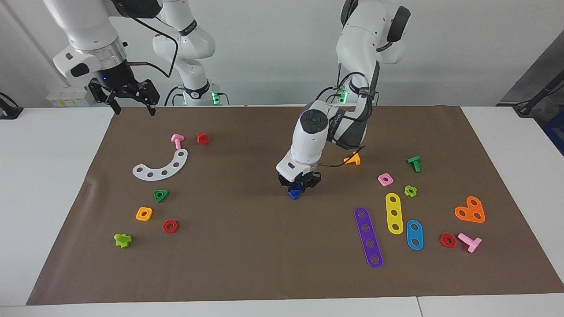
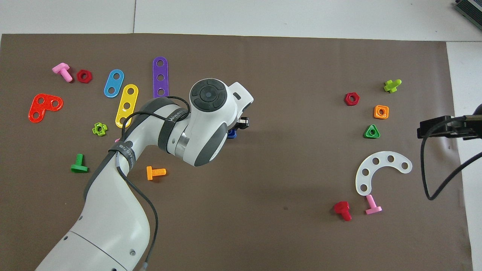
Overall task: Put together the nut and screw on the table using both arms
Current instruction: 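Carry the blue nut onto the blue triangular piece and release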
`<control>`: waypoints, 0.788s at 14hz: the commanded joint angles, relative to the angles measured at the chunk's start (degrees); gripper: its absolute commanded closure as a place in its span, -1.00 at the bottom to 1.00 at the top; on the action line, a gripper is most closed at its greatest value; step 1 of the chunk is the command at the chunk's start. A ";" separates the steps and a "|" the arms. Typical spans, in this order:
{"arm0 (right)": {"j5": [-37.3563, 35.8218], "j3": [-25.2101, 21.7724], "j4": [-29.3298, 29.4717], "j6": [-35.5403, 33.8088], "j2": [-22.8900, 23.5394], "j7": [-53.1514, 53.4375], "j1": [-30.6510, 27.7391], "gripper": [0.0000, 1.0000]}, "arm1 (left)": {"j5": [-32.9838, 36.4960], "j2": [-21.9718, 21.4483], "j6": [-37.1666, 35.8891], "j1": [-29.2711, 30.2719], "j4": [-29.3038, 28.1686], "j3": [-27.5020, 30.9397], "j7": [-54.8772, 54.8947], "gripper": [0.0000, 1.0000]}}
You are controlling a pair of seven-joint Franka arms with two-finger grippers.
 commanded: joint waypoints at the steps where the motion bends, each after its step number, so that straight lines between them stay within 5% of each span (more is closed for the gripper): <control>1: 0.09 0.15 -0.21 -0.72 -0.73 -1.08 -0.32 -1.00 | -0.29 -1.89 3.31 -0.78 -2.74 0.96 0.61 -0.99; 6: 0.09 0.15 -0.21 -0.72 -0.73 -1.08 -0.32 -1.00 | -0.29 -2.23 1.14 -0.52 -2.04 1.31 0.27 -1.00; 11: 0.09 0.15 -0.21 -0.72 -0.73 -1.08 -0.32 -1.00 | -0.29 -14.07 -3.88 3.51 -10.63 2.01 1.75 -1.00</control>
